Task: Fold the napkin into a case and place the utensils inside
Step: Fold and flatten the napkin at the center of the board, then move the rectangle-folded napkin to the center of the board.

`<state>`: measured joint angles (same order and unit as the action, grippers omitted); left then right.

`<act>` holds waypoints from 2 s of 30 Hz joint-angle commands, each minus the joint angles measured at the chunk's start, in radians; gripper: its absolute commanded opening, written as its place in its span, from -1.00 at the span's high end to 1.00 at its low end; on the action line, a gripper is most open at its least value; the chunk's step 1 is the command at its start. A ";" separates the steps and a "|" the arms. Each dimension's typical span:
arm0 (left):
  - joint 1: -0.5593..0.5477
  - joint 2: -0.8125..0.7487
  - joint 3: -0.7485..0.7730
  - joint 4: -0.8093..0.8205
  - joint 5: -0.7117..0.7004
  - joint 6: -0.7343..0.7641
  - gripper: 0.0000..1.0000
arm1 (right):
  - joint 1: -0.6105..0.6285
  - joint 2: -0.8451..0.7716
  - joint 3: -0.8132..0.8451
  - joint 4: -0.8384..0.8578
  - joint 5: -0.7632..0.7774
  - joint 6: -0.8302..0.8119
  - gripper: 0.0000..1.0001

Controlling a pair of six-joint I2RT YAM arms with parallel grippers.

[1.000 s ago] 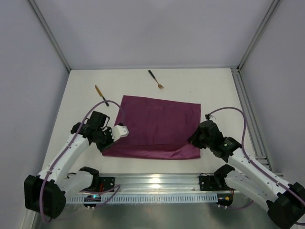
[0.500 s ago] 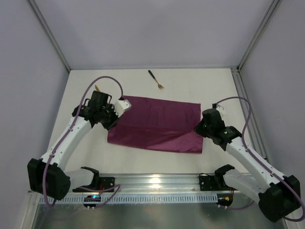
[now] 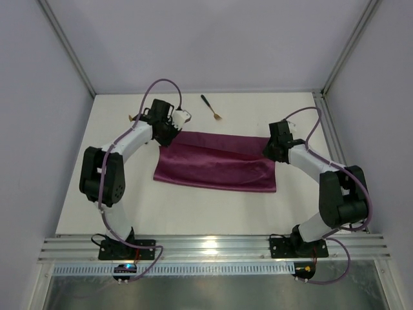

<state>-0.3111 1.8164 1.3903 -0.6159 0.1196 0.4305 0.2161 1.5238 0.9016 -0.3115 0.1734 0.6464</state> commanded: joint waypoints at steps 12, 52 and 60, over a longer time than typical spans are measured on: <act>0.024 0.113 0.091 0.087 -0.196 0.014 1.00 | -0.052 0.167 0.175 0.009 0.112 -0.083 0.92; 0.033 0.089 0.202 0.053 -0.206 -0.122 -0.38 | -0.138 0.151 0.215 -0.093 -0.052 -0.205 0.25; 0.118 -0.138 -0.108 -0.107 -0.080 -0.133 -0.17 | -0.083 -0.005 -0.038 -0.097 -0.207 -0.183 -0.02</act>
<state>-0.2310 1.7256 1.3636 -0.6353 -0.0307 0.3168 0.1024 1.5742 0.9222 -0.4042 0.0441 0.4549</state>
